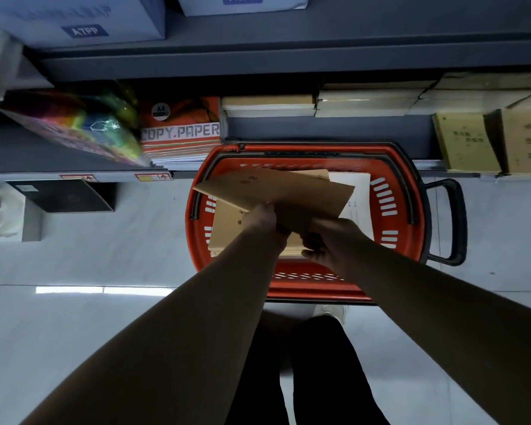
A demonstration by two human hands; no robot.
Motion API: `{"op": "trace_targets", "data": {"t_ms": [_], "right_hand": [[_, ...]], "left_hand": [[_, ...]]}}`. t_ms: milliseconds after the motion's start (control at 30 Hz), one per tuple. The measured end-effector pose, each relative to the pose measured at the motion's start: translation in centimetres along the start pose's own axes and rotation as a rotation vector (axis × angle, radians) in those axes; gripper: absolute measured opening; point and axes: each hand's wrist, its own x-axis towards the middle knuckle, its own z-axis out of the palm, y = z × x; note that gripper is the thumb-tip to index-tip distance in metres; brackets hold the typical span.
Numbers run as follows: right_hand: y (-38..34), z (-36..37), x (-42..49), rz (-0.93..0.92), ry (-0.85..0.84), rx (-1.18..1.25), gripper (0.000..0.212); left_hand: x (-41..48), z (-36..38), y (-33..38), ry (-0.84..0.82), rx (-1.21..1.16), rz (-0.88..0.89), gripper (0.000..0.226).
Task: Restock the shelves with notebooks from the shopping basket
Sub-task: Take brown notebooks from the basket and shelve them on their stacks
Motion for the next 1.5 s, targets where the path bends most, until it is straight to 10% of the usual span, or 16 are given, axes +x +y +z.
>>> {"op": "trace_targets", "data": {"t_ms": [367, 1500], "right_hand": [[-2.7, -6.3, -3.0, -0.147, 0.341, -0.116, 0.036], [-10.6, -4.2, -33.5, -0.53, 0.028, 0.038, 0.03]], "left_hand": [[-6.2, -1.9, -0.8, 0.256, 0.07, 0.045, 0.03], [-32.8, 2.1, 13.0, -0.277, 0.348, 0.169, 0.02]]}}
